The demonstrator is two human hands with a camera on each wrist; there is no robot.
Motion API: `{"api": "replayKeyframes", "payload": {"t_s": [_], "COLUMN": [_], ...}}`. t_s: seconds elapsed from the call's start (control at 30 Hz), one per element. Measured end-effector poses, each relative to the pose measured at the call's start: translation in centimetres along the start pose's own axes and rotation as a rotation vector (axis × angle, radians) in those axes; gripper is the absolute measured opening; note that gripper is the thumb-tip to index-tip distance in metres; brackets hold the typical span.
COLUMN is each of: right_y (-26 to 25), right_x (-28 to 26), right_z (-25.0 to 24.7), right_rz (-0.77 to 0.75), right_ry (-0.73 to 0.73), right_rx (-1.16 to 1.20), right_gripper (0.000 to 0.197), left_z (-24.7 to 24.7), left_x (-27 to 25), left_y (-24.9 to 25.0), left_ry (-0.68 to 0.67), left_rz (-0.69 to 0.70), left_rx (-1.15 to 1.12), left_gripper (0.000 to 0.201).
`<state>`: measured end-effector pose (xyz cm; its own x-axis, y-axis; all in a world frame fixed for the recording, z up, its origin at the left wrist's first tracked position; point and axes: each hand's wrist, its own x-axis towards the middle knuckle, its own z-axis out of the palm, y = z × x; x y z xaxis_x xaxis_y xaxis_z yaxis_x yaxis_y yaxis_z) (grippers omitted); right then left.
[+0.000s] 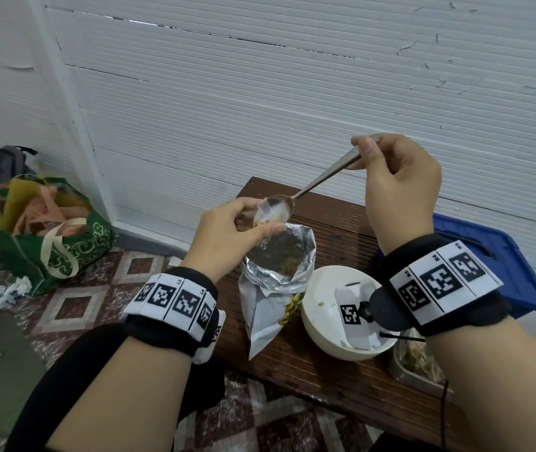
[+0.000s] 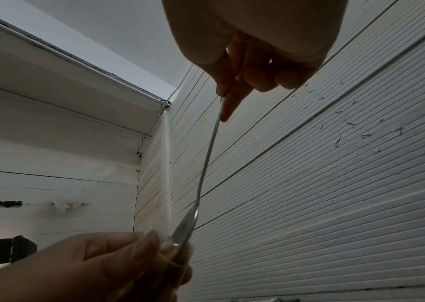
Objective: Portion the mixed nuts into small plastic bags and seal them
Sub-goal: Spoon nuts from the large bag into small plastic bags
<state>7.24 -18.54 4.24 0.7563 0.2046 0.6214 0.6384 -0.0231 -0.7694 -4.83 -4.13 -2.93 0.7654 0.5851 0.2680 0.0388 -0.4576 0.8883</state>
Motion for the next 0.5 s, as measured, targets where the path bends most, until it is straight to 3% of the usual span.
{"api": "replayKeyframes", "payload": {"t_s": [0.13, 0.27, 0.37, 0.5], "right_y": [0.1, 1.1, 2.2, 3.7], "right_x": [-0.4, 0.4, 0.8, -0.6], "right_z": [0.2, -0.9, -1.8, -1.4], "right_rz": [-0.009, 0.072, 0.143, 0.166], "right_ry": [-0.003, 0.17, 0.243, 0.102], "right_rx": [0.056, 0.071, 0.02, -0.175], "right_gripper": [0.012, 0.013, 0.014, 0.018], "left_z": [0.1, -0.4, -0.8, -1.1], "left_x": [0.1, 0.3, 0.2, 0.0], "left_y": [-0.2, -0.5, -0.2, 0.3], "left_ry": [0.024, 0.11, 0.162, 0.173], "left_rz": [0.0, -0.031, -0.05, -0.042], "left_rx": [0.016, -0.03, -0.06, -0.087], "left_gripper": [0.033, 0.029, 0.039, 0.045]}}
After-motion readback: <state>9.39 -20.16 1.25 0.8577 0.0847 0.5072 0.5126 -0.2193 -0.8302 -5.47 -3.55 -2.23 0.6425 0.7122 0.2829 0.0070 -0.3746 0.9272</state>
